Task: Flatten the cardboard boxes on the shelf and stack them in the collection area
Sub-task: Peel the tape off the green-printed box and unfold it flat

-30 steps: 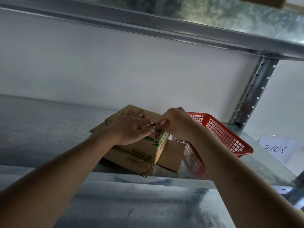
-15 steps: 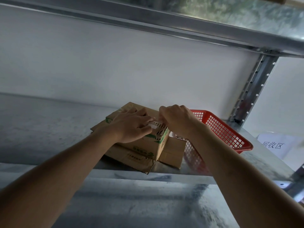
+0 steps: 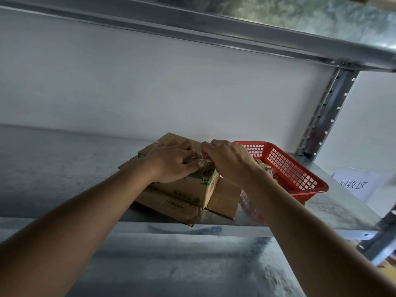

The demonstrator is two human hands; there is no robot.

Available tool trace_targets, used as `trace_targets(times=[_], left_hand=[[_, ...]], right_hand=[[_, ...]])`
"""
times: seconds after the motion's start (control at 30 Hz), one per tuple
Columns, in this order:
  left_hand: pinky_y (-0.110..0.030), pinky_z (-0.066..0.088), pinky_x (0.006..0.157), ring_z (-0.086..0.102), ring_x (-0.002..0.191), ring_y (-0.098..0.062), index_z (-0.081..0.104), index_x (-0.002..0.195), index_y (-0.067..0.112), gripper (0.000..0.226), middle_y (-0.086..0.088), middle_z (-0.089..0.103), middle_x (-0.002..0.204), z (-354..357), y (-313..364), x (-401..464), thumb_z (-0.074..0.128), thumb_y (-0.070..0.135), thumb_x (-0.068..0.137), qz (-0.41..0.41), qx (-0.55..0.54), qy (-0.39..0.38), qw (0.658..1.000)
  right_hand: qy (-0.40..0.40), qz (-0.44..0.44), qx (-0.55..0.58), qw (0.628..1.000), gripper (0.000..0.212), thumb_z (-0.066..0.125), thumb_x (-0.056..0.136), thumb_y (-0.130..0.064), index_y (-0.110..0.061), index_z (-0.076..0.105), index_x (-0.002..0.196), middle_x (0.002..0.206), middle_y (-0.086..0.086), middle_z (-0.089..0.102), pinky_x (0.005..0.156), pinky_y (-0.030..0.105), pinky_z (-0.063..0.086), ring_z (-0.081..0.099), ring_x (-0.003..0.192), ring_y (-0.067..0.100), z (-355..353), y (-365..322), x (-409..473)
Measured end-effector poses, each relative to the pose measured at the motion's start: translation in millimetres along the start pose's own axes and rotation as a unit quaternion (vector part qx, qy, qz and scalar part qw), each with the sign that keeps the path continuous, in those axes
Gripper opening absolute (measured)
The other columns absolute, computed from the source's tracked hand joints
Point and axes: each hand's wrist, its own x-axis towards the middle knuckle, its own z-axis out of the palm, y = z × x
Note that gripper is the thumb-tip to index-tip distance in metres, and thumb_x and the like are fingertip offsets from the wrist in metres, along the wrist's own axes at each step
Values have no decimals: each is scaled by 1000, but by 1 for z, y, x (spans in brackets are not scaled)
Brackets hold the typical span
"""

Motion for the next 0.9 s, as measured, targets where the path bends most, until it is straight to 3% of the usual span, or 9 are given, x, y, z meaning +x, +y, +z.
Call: trace_targets(times=[0.13, 0.27, 0.4, 0.53, 0.77, 0.83, 0.9], left_hand=[[-45, 29, 99, 40, 125, -14, 49, 142, 48, 72, 14, 44, 130, 2, 0, -3, 7, 73, 89, 28, 54, 20, 998], [-40, 28, 90, 39, 118, -11, 45, 146, 44, 69, 15, 43, 128, 3, -5, -6, 6, 68, 94, 61, 78, 34, 994], [-39, 30, 89, 37, 114, -8, 41, 151, 40, 71, 16, 42, 127, 3, -13, -6, 6, 67, 96, 79, 78, 40, 993], [-41, 37, 92, 40, 120, -9, 39, 151, 41, 65, 15, 42, 137, 2, -20, -2, 9, 66, 98, 99, 76, 51, 991], [-38, 37, 86, 38, 111, -5, 43, 148, 36, 68, 13, 45, 136, 1, -25, 2, 8, 65, 98, 123, 73, 51, 988], [-37, 36, 88, 38, 113, -5, 42, 150, 37, 68, 14, 44, 138, 0, -25, 3, 8, 65, 97, 119, 73, 45, 989], [-38, 35, 92, 38, 121, -7, 40, 150, 40, 69, 16, 41, 144, 0, -26, 3, 9, 67, 95, 106, 63, 37, 992]], right_hand=[[-56, 51, 17, 997, 13, 57, 103, -19, -24, 55, 115, 96, 3, 66, 61, 28, 41, 55, 78, 17, -5, -5, 8], [-134, 131, 104, 977, 21, 49, 103, -10, -29, 56, 104, 89, -5, 63, 54, 24, 42, 61, 76, 13, -10, -2, 17], [-176, 200, 240, 933, 22, 45, 103, -10, -23, 61, 97, 101, 2, 67, 60, 30, 50, 65, 92, 23, -19, 3, 24], [-188, 265, 344, 881, 21, 46, 107, -18, -19, 63, 94, 96, 2, 69, 53, 24, 48, 68, 87, 22, -21, 3, 22], [-208, 277, 397, 850, 28, 42, 109, -11, -14, 59, 88, 96, 4, 68, 46, 14, 48, 63, 84, 20, -28, 2, 24], [-207, 272, 398, 851, 27, 42, 110, -13, -13, 58, 87, 95, 3, 67, 49, 16, 50, 63, 84, 21, -28, 2, 24], [-198, 266, 399, 855, 23, 47, 109, -18, -10, 61, 92, 95, 3, 70, 61, 28, 59, 70, 87, 25, -25, 5, 22]])
